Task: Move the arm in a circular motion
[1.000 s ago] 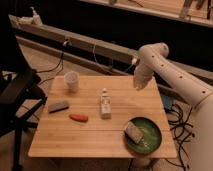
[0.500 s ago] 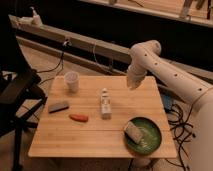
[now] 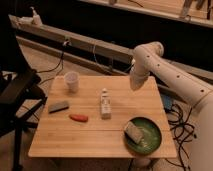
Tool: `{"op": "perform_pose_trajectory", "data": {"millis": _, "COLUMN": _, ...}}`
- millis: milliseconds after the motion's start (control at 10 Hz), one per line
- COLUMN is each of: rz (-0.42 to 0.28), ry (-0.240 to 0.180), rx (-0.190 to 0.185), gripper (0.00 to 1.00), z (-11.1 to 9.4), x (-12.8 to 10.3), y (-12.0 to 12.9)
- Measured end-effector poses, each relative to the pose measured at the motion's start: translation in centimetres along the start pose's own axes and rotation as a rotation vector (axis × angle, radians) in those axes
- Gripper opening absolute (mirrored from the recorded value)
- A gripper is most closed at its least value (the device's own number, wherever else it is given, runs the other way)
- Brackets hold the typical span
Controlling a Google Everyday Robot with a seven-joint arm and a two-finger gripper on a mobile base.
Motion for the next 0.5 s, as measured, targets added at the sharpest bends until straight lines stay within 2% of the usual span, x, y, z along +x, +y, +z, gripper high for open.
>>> {"op": "perform_pose_trajectory", "data": {"millis": 200, "rz": -0.044, "ry": -0.020, "rx": -0.027, "gripper": 0.00, "z": 1.1, "x": -2.2, "y": -0.7}}
{"op": "perform_pose_trajectory", "data": {"millis": 500, "rz": -0.151, "ry": -0.085, "rx": -0.061, "gripper": 0.00, "z": 3.1, "x": -7.7, "y": -2.5}}
